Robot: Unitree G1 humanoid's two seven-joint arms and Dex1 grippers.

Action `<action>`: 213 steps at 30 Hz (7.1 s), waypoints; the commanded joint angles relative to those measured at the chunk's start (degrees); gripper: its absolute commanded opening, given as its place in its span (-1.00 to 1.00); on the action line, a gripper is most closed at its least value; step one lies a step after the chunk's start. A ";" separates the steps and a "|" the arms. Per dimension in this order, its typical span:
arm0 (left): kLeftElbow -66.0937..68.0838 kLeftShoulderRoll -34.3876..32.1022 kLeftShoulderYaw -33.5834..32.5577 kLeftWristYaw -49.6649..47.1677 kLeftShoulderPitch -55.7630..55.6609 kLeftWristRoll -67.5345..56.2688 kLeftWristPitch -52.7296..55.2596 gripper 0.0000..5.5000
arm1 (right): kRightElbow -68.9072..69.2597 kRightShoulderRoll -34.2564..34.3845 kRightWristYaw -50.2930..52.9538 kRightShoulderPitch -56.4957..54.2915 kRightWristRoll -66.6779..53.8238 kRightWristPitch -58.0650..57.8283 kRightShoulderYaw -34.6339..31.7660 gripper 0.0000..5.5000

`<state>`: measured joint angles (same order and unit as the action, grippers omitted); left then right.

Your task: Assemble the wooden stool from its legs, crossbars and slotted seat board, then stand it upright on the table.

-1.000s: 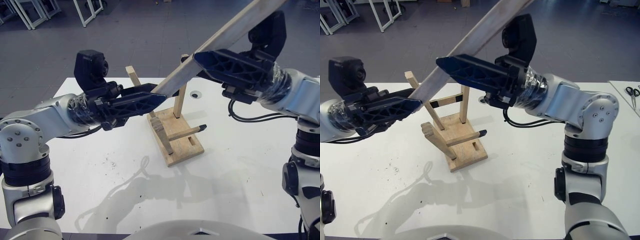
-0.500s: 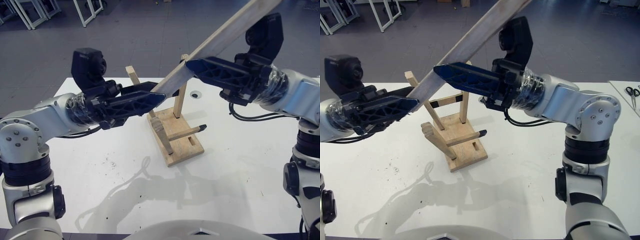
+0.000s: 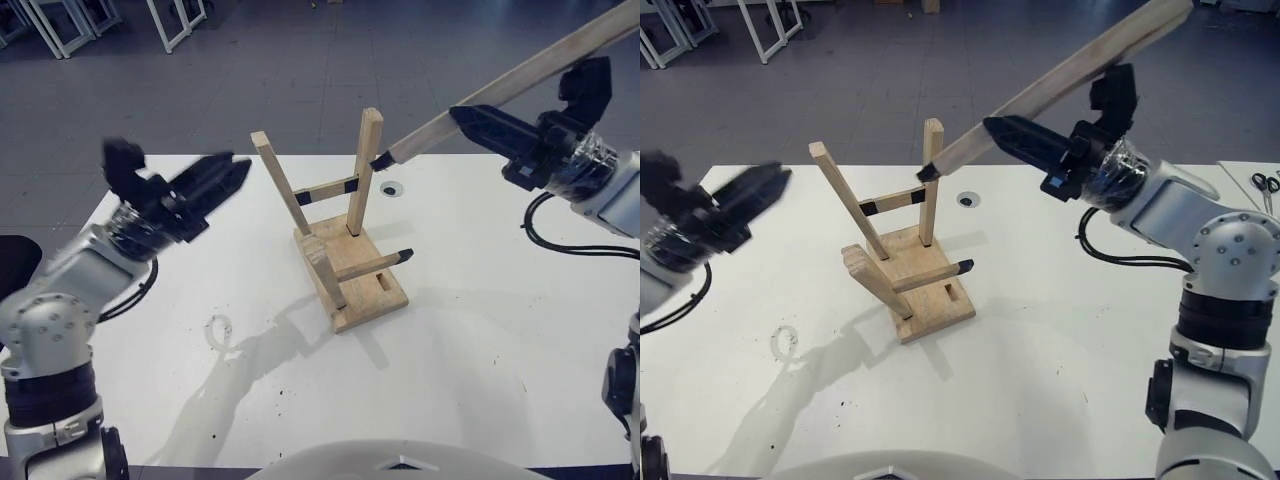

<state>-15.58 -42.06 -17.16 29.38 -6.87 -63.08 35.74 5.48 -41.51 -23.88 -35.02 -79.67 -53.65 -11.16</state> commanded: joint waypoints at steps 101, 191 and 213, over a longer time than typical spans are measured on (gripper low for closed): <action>-8.40 -12.24 37.16 53.85 -46.06 43.77 -1.86 0.15 | 12.52 7.89 -22.63 28.97 63.79 30.98 28.71 -0.26; -0.61 -1.29 46.00 48.02 -38.53 56.91 1.36 -0.84 | 5.26 4.87 -25.05 23.99 70.02 24.25 38.29 -0.26; -2.13 -5.44 50.23 47.67 -34.87 62.45 0.49 -0.84 | -0.99 3.53 -24.09 19.77 72.52 18.13 46.01 -0.26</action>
<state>-17.54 -44.19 29.53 77.14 -44.38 -5.15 36.78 12.30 -33.79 -49.37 -21.27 -16.98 -24.89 27.08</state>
